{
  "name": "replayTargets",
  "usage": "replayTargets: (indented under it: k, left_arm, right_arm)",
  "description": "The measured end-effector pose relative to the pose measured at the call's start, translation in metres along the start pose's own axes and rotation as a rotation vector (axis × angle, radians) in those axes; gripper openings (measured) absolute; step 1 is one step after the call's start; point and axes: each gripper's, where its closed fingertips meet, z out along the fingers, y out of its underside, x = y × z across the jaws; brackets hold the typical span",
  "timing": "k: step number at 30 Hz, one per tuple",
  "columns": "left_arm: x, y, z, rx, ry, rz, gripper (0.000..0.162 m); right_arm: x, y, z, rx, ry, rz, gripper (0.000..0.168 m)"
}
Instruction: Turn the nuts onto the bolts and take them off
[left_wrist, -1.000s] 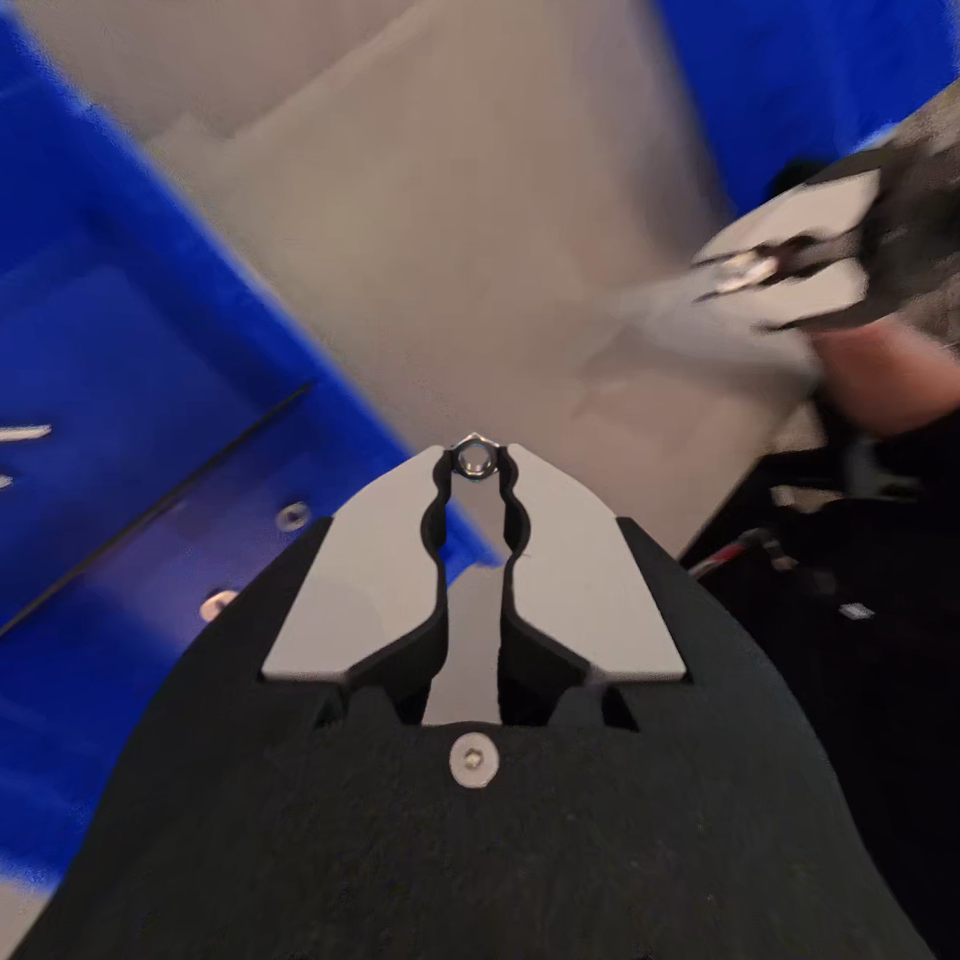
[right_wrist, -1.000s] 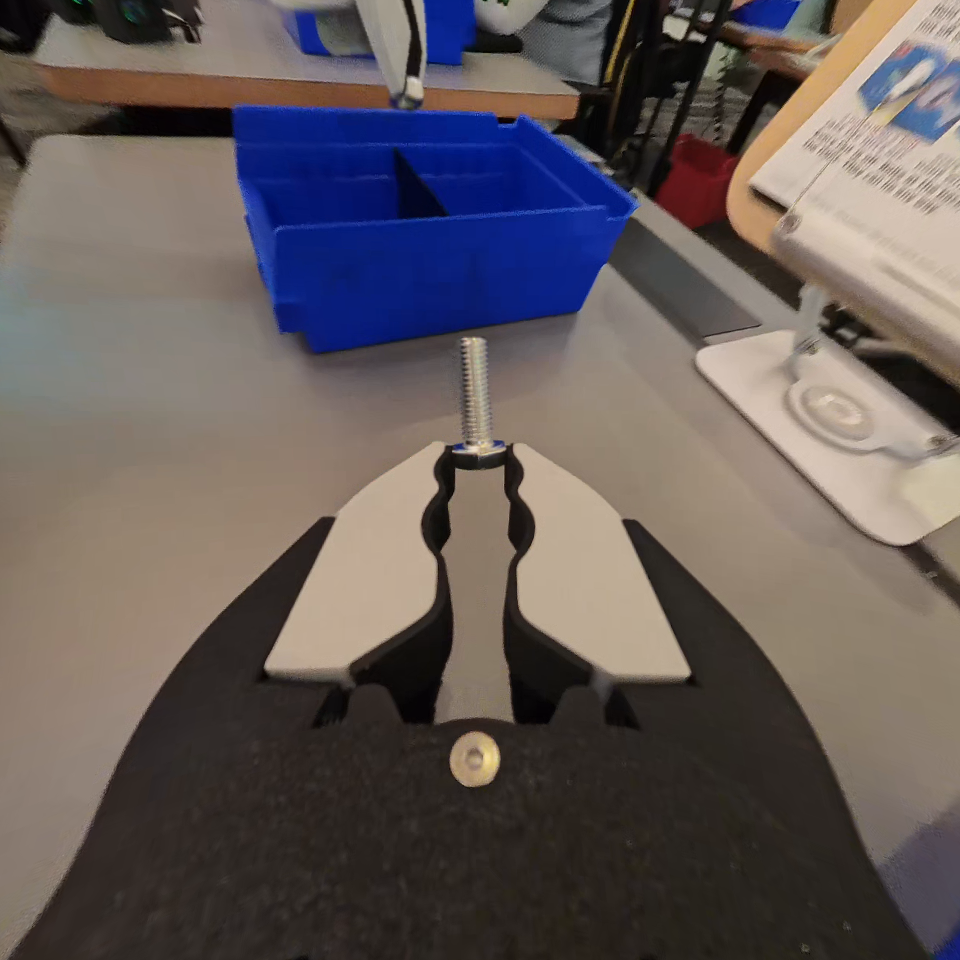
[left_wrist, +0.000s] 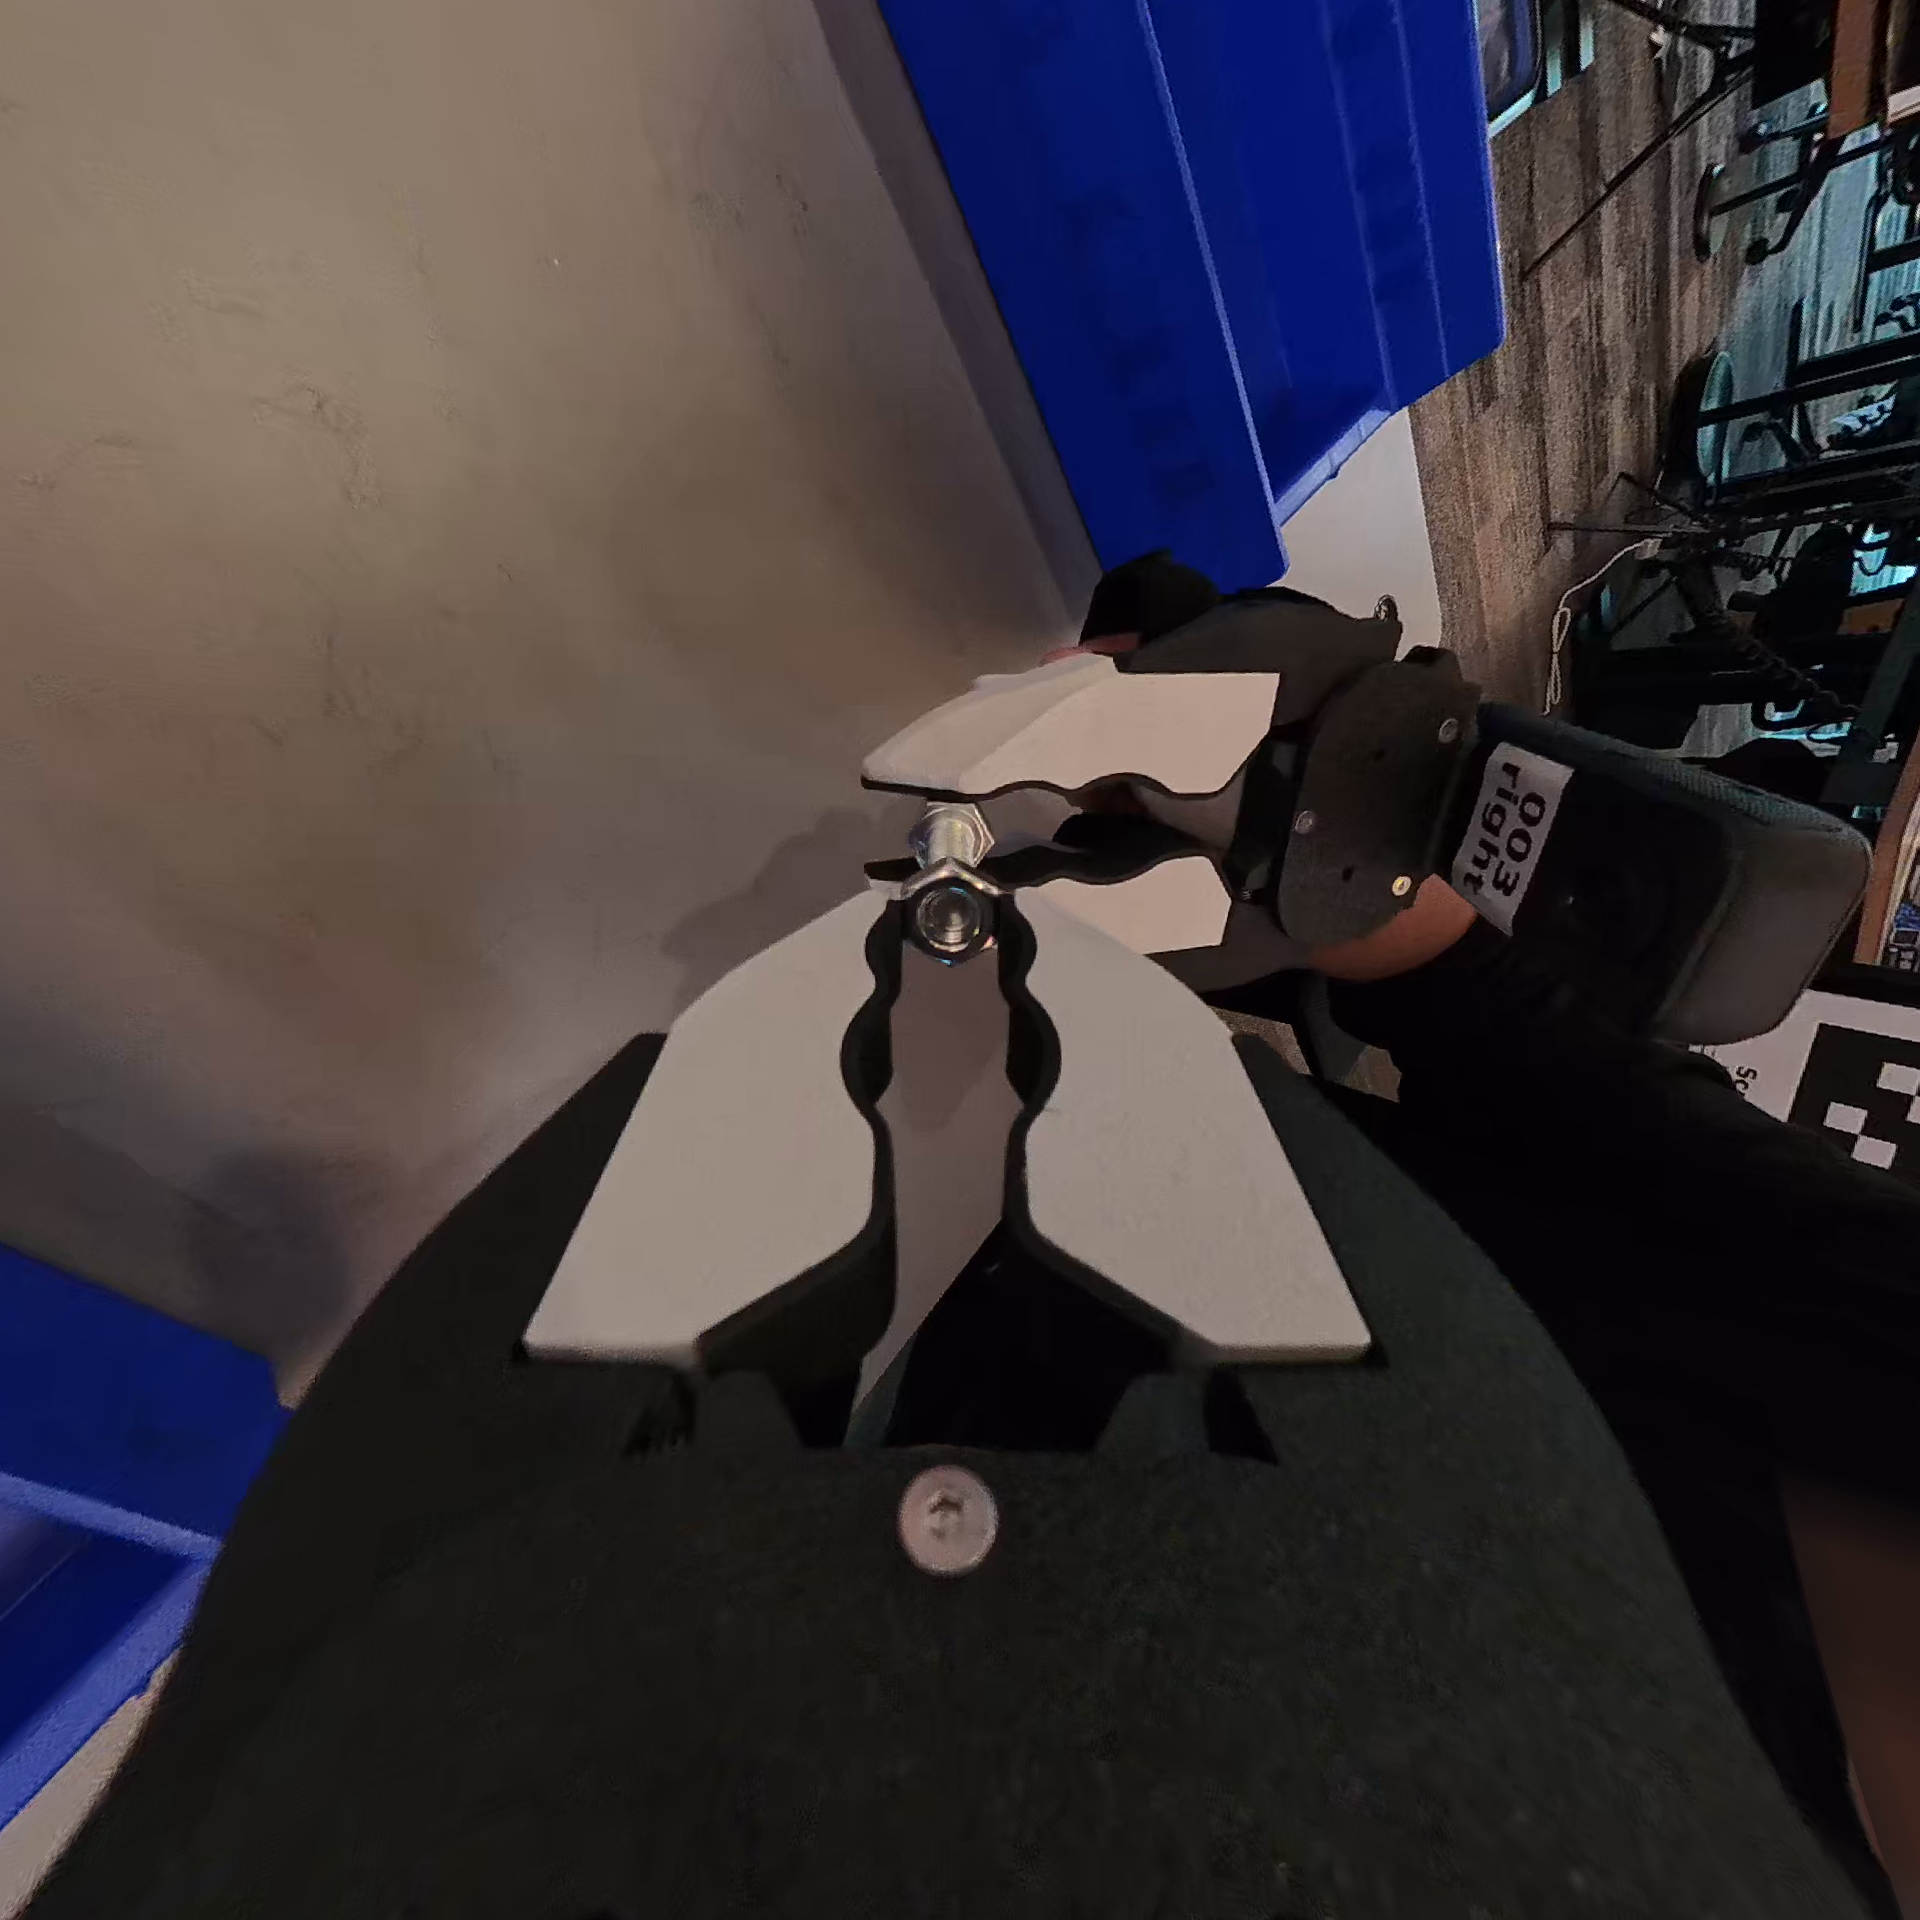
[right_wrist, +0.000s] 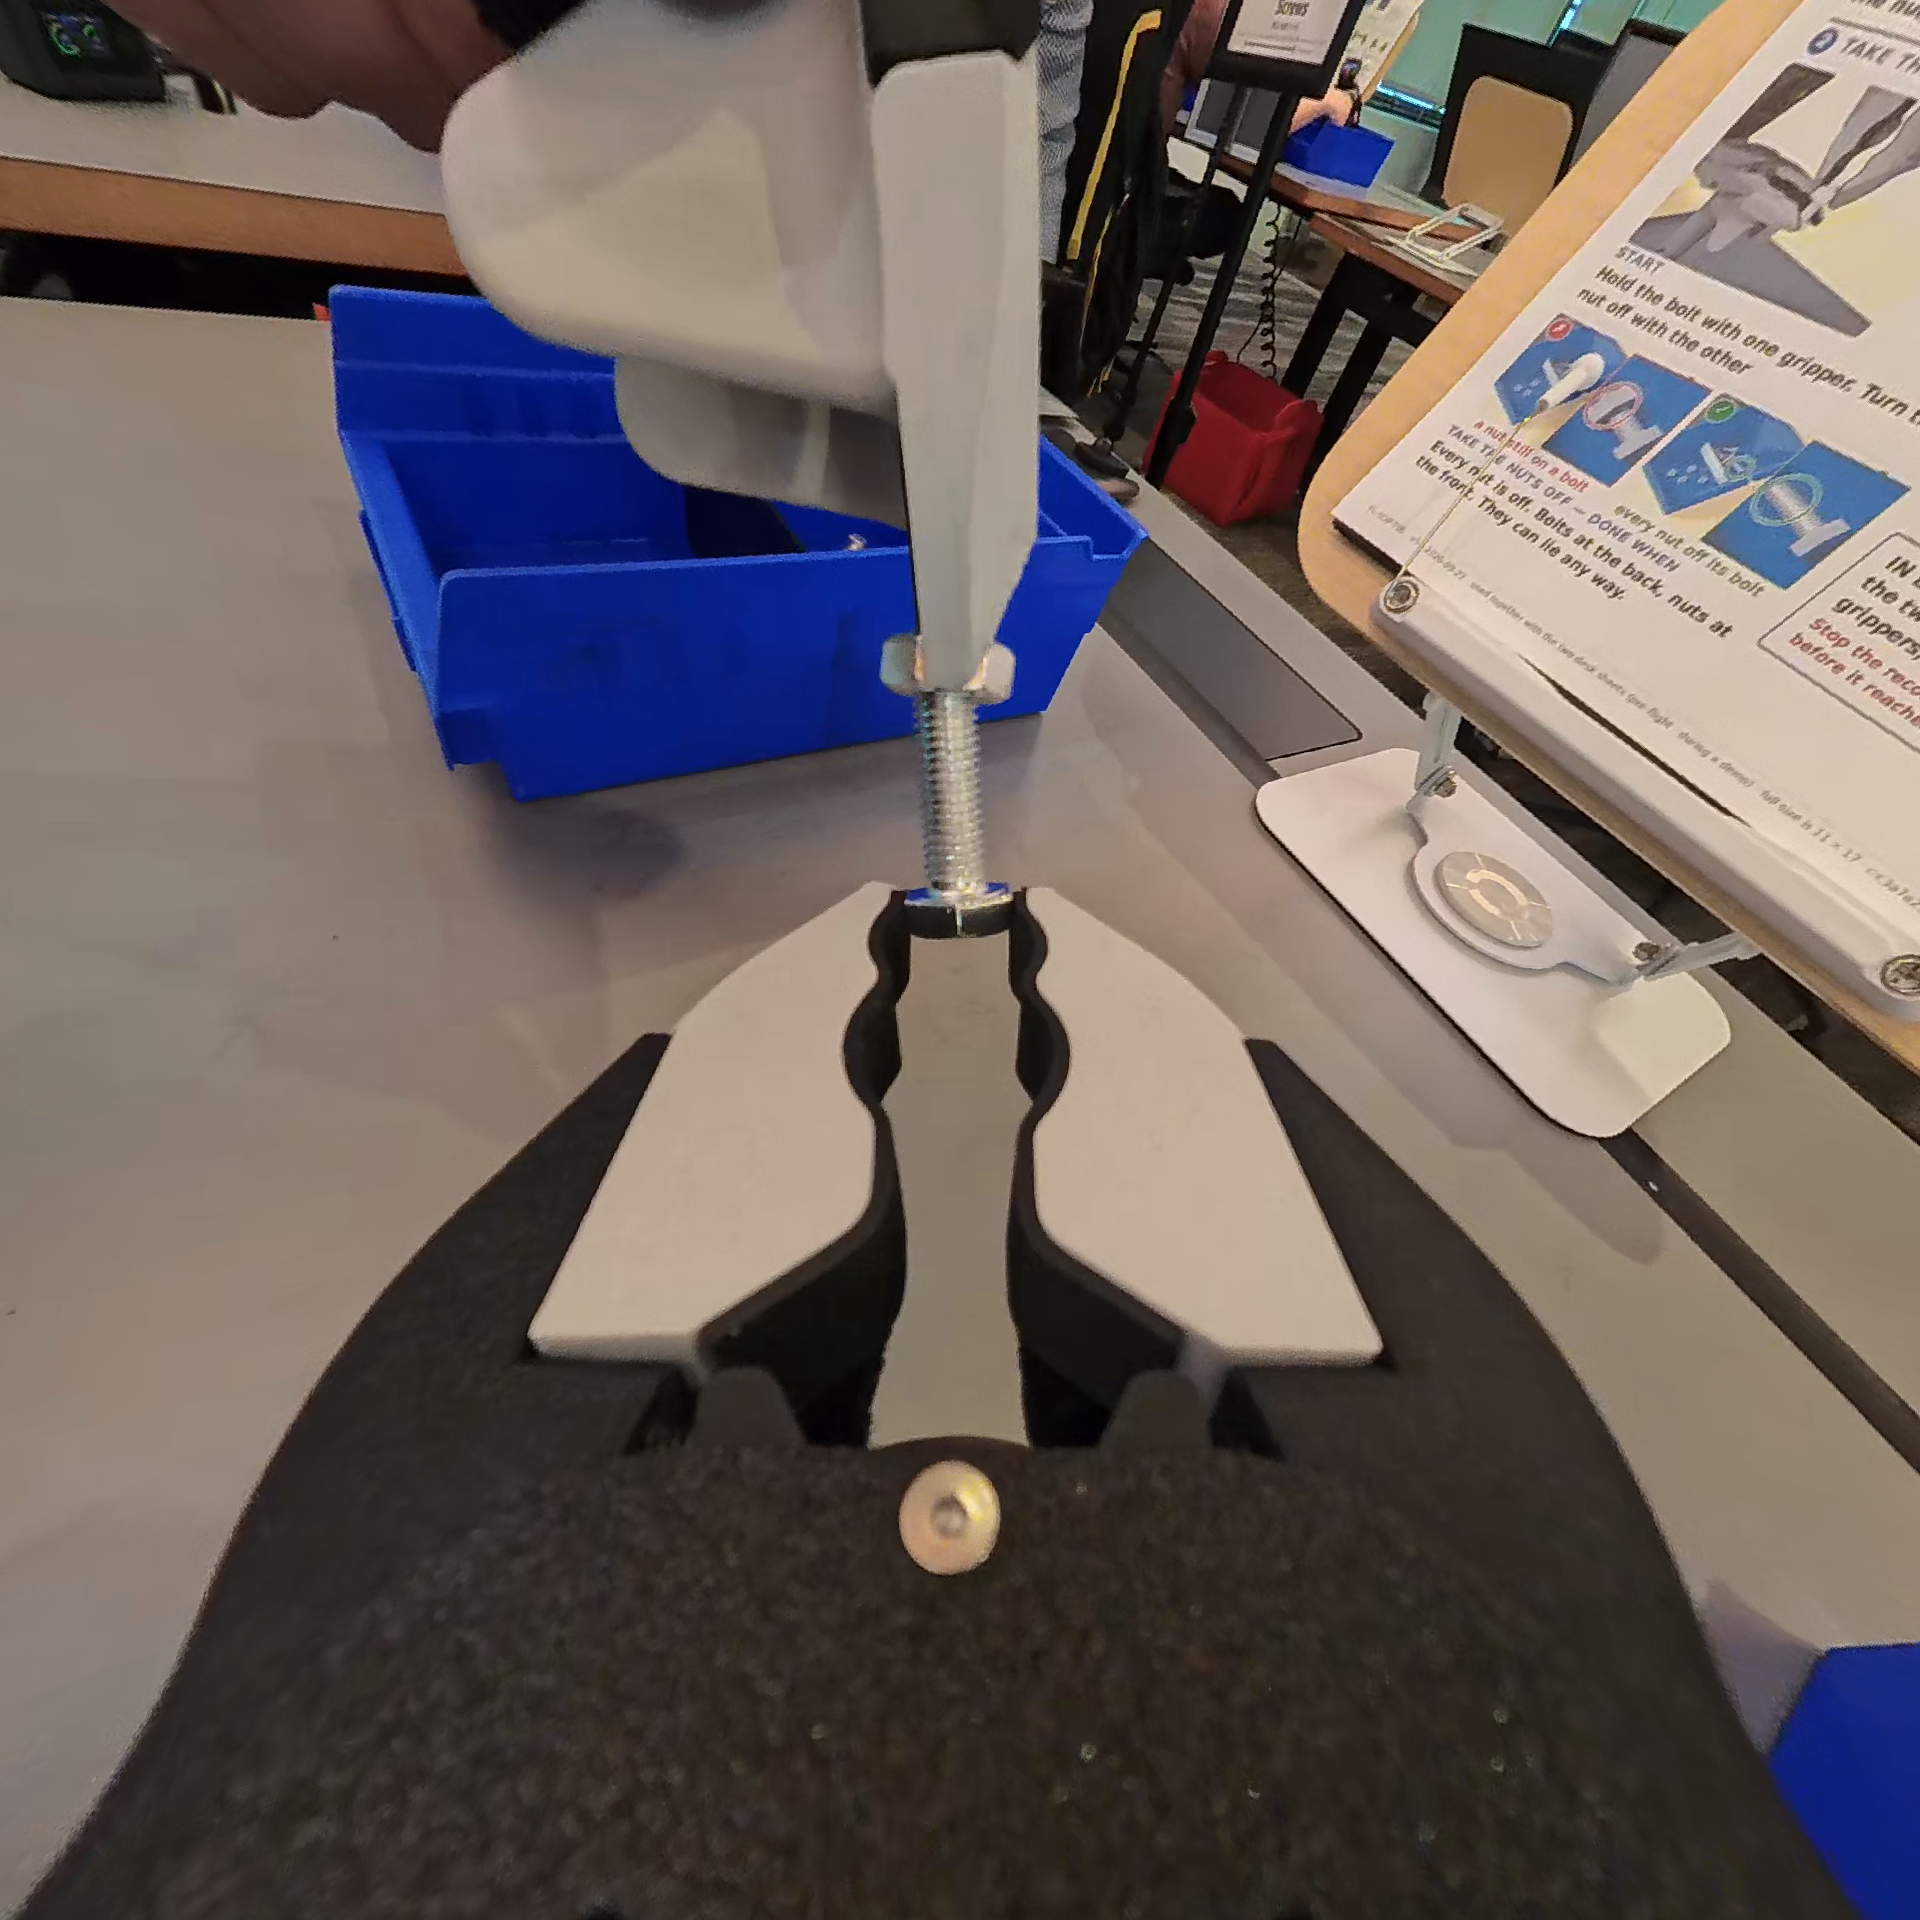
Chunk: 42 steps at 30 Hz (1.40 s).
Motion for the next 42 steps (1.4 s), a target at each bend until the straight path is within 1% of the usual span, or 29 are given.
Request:
replayTargets:
  k: [3, 6, 9, 11, 17, 22, 28, 33, 34, 38, 39, 40, 42]
  left_arm:
    - [0.001, 0.0, 0.0, 0.003, 0.01, 0.002, 0.016]
    - [0.006, 0.002, 0.0, -0.01, 0.038, 0.099, 0.016]
    - [0.013, 0.004, -0.002, -0.016, 0.083, 0.259, 0.016]
    - [0.015, 0.008, -0.003, -0.038, 0.081, 0.391, 0.016]
    - [0.014, 0.023, -0.005, -0.176, 0.058, 0.741, 0.017]
    - [0.009, 0.029, -0.005, -0.311, 0.024, 0.936, 0.016]
    - [0.008, 0.027, -0.004, -0.353, -0.035, 1.199, 0.016]
    - [0.014, 0.023, -0.009, -0.313, -0.078, 1.45, 0.016]
    - [0.015, 0.023, -0.01, -0.315, -0.083, 1.469, 0.016]
    - [0.018, 0.023, -0.013, -0.379, -0.072, 1.396, 0.016]
    - [0.018, 0.023, -0.013, -0.376, -0.074, 1.399, 0.018]
    - [0.02, 0.022, -0.013, -0.373, -0.074, 1.388, 0.024]
    - [0.024, 0.021, -0.013, -0.37, -0.058, 1.349, 0.029]
  right_arm:
    - [-0.001, -0.001, -0.001, 0.003, -0.007, 0.009, 0.018]
    - [-0.003, -0.002, -0.005, 0.019, -0.047, 0.034, 0.018]
    - [-0.007, -0.006, -0.01, 0.047, -0.116, 0.088, 0.018]
    - [-0.012, -0.008, -0.012, 0.052, -0.157, 0.103, 0.018]
    - [-0.029, -0.01, -0.015, 0.074, -0.299, 0.168, 0.018]
    - [-0.039, -0.011, -0.016, 0.097, -0.421, 0.264, 0.018]
    - [-0.043, -0.012, -0.02, 0.13, -0.566, 0.424, 0.018]
    - [-0.043, -0.021, -0.028, 0.19, -0.708, 0.571, 0.018]
    - [-0.044, -0.023, -0.029, 0.198, -0.727, 0.586, 0.018]
    - [-0.045, -0.027, -0.031, 0.211, -0.745, 0.598, 0.018]
    - [-0.044, -0.028, -0.031, 0.215, -0.743, 0.6, 0.018]
    - [-0.042, -0.028, -0.032, 0.22, -0.739, 0.602, 0.018]
    - [-0.039, -0.028, -0.033, 0.224, -0.727, 0.601, 0.018]
